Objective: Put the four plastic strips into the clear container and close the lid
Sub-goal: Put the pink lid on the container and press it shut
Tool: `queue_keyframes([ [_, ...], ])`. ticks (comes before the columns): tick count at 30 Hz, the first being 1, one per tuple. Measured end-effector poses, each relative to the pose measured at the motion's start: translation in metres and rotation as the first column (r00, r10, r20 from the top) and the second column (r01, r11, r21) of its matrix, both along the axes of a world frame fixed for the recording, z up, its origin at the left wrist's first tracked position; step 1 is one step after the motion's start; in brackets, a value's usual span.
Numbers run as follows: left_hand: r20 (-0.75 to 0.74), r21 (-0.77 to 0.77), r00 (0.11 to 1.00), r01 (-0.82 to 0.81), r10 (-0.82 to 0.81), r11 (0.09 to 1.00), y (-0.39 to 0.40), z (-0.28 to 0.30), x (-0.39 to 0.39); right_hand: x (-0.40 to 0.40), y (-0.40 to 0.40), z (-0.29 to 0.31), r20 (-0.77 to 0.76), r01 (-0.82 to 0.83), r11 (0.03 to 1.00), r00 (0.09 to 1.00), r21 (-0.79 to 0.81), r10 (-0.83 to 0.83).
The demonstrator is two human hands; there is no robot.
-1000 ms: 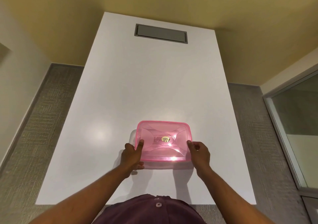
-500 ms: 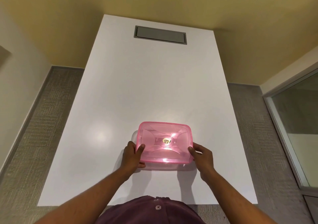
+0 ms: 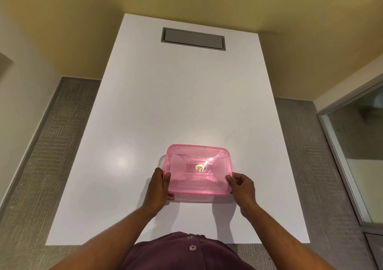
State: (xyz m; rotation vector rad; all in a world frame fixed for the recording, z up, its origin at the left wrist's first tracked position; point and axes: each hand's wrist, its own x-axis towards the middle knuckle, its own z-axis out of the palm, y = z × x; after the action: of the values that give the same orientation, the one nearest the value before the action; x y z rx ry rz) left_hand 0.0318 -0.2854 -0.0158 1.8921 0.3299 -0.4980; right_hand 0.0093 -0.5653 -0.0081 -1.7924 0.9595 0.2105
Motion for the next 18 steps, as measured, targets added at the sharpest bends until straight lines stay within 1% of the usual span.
queue_keyframes([
  [9, 0.012, 0.057, 0.998, 0.068, -0.069, 0.996, 0.005, -0.006, 0.002, 0.0, 0.003, 0.007, -0.017, -0.065, 0.996, 0.998, -0.053, 0.064],
  [13, 0.007, 0.083, 0.995, 0.102, -0.103, 0.991, 0.008, -0.008, 0.009, -0.003, 0.01, 0.001, -0.11, -0.201, 0.966, 0.977, -0.162, 0.185],
  [14, -0.009, 0.085, 0.997, 0.083, -0.083, 0.993, 0.009, -0.008, 0.012, -0.004, 0.014, 0.0, -0.129, -0.201, 0.965, 0.975, -0.168, 0.181],
  [16, -0.066, 0.101, 0.998, 0.021, -0.014, 0.995, 0.01, -0.004, 0.02, 0.0, 0.019, 0.0, -0.149, -0.129, 0.981, 0.983, -0.147, 0.107],
  [18, -0.168, 0.158, 0.984, -0.028, 0.055, 0.987, 0.005, 0.002, 0.025, 0.009, 0.023, 0.001, -0.187, -0.057, 0.988, 0.982, -0.141, 0.03],
])
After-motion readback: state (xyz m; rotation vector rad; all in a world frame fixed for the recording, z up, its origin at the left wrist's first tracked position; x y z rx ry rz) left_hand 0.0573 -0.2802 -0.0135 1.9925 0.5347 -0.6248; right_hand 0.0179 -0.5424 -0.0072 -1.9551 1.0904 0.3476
